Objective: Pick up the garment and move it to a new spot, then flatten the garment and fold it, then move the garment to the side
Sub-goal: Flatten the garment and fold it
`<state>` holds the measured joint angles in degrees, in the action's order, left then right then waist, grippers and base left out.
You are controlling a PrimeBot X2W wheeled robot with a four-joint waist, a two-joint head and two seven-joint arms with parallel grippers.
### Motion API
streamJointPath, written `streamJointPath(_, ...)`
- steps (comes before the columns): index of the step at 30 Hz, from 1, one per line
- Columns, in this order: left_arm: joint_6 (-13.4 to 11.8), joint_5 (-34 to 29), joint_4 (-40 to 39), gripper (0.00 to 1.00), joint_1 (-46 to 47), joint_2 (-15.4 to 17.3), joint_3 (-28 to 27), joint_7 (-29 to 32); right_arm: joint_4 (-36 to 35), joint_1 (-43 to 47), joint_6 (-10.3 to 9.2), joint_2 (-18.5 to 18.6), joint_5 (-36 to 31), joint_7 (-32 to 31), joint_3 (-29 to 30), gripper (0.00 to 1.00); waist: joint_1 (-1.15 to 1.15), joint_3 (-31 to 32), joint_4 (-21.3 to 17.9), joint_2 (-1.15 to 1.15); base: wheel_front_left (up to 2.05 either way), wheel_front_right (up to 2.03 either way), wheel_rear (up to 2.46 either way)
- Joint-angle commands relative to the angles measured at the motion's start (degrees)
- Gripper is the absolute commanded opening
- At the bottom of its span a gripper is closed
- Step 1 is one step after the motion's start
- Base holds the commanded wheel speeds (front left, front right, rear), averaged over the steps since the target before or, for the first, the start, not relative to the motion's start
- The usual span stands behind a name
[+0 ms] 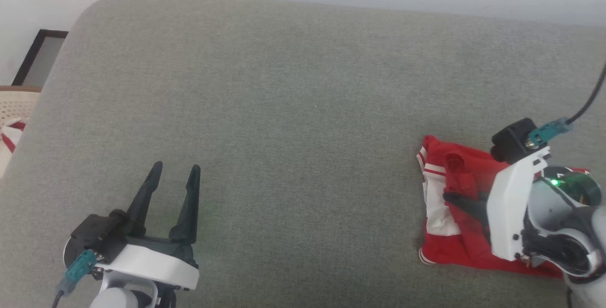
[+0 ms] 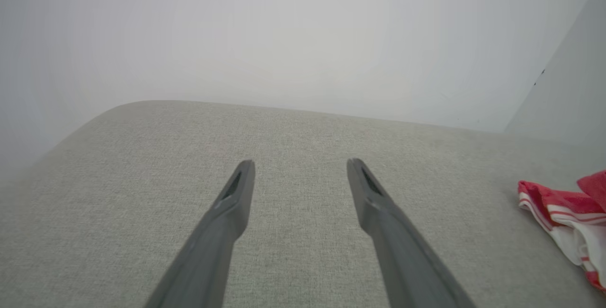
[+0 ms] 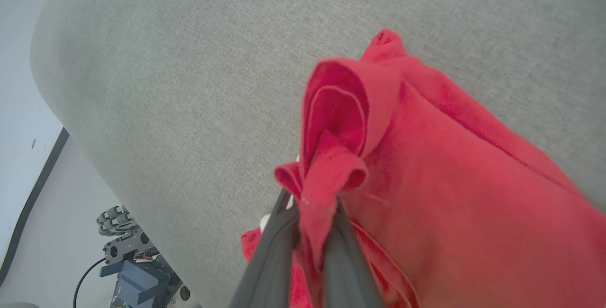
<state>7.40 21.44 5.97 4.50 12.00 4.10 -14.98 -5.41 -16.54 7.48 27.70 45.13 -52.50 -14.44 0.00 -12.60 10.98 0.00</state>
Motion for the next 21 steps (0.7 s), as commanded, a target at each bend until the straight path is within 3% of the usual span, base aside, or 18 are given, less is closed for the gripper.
streamJointPath(1,0.13,0.16,0.18,1.00,0.58,-0.36,0.11,-0.28,0.66,-0.78,0.02,-0.37,-0.26,0.83,-0.60,0.00,0.00,-0.12,0.46,0.00,0.00,0.00,0.00)
streamJointPath(10,0.13,0.80,0.48,1.00,1.55,-0.09,1.16,-0.28,7.01,-3.77,0.01,-0.76,-0.53,5.28,-5.48,0.01,0.00,-0.47,1.16,0.00,0.00,0.00,0.00)
streamJointPath(12,0.13,1.02,0.72,1.00,1.54,0.26,1.38,-0.28,8.17,-3.96,0.02,-0.77,-0.21,6.64,-6.04,0.47,0.00,-0.27,0.86,0.00,0.00,0.00,0.00)
streamJointPath(13,0.13,1.08,0.80,1.00,1.51,0.39,1.41,-0.28,8.78,-4.06,0.01,-0.72,0.00,7.33,-6.22,0.89,0.00,-0.10,0.64,0.00,0.00,0.00,0.00)
streamJointPath(14,0.13,1.06,0.86,1.00,1.41,0.60,1.49,-0.28,9.00,-4.39,0.01,-0.62,0.35,7.95,-6.55,1.00,0.00,0.06,0.34,0.00,0.00,0.00,0.00)
streamJointPath(21,0.13,1.31,1.70,1.00,0.06,1.57,1.56,-0.28,10.97,-5.87,0.01,0.96,3.17,13.12,-6.76,1.00,0.00,2.06,-2.38,0.00,0.00,0.00,0.00)
